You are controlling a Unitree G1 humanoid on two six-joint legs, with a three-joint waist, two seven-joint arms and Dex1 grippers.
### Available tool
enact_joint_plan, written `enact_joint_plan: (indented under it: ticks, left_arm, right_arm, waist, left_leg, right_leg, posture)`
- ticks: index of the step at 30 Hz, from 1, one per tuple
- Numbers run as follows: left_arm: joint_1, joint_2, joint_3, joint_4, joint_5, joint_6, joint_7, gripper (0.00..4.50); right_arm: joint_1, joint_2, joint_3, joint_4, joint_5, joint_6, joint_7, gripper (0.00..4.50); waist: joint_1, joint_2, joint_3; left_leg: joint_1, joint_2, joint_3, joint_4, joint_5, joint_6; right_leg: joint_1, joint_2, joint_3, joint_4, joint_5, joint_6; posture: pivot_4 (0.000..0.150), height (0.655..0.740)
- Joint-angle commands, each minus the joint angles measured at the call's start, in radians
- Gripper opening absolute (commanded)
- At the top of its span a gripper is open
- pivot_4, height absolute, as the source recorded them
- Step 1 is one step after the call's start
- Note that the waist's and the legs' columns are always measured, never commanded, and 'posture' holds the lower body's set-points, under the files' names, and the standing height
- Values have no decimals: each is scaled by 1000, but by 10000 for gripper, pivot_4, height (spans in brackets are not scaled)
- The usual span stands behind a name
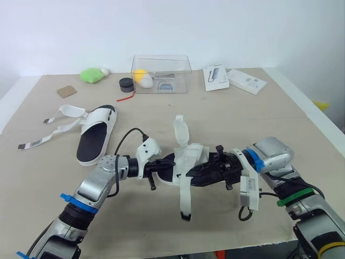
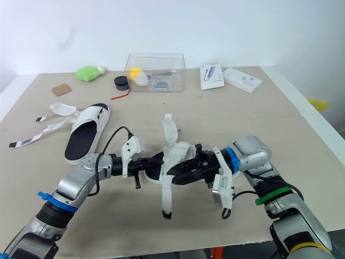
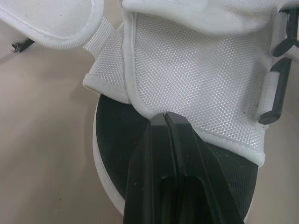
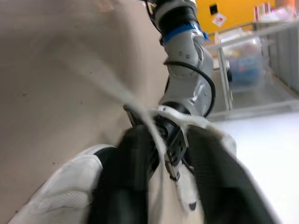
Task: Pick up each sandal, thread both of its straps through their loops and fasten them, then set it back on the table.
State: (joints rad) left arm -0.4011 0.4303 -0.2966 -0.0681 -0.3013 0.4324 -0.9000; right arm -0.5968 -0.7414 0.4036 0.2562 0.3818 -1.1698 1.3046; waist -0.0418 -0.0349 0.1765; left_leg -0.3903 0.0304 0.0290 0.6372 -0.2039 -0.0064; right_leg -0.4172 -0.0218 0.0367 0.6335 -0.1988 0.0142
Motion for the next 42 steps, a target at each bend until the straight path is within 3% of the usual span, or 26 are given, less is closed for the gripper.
enact_joint_plan:
  ticks: [1,4,6,11,16,27,40,42]
  left_arm:
    - [29,7,-18,18,30,23,5,0]
    - [36,8,-19,10,28,27,5,0]
    - [39,7,-20,11,28,28,2,0]
    - [32,0,-25,23,30,27,-5,0]
    - [19,-6,-28,35,32,27,-11,0]
    - [29,-8,-26,22,34,34,-13,0]
    - [26,-11,-23,20,35,41,-12,0]
    - [29,-11,-23,18,35,42,-11,0]
  right_arm:
    - [44,-68,-78,-111,50,160,-65,34128]
    - [118,-141,-119,-216,88,399,-119,44568]
    - [190,-213,-144,-306,128,579,-141,44568]
    - [355,-408,-220,-563,497,1223,-241,44568]
    - [434,-532,-276,-698,752,1654,-287,44568]
    - [463,-368,-223,-906,709,2011,-614,44568]
    - [307,-88,-188,-897,751,2330,-912,44568]
    - [296,-73,-196,-899,761,2360,-929,39326]
  waist:
    - [2,0,0]
    - [4,0,0]
    - [10,0,0]
    - [19,1,-1]
    - [21,0,-1]
    - [21,-1,-2]
    - [21,-4,-4]
    - [21,-5,-4]
  left_leg:
    - [0,0,0,0,0,0]
    - [-1,-1,1,-1,0,0]
    - [0,-1,1,-1,0,0]
    - [0,0,2,-1,-1,-1]
    - [0,-1,1,0,-1,-1]
    - [-7,-2,-1,1,-1,-1]
    - [-12,-1,-3,2,-1,-1]
    - [-13,-1,-3,2,-1,-1]
  right_leg:
    - [0,0,0,0,0,0]
    - [0,-1,0,0,-1,1]
    - [0,-1,1,0,-1,1]
    - [-1,0,0,0,-1,0]
    - [-1,-1,-1,0,-1,0]
    - [-3,-1,-7,-3,-2,1]
    - [-5,-1,-9,-3,-2,1]
    - [-6,-1,-9,-3,-2,1]
  posture:
    - [1500,7400]
    - [1500,7400]
    - [1500,7400]
    - [1500,7400]
    - [1500,7400]
    - [1500,7400]
    - [1500,7400]
    - [1500,7400]
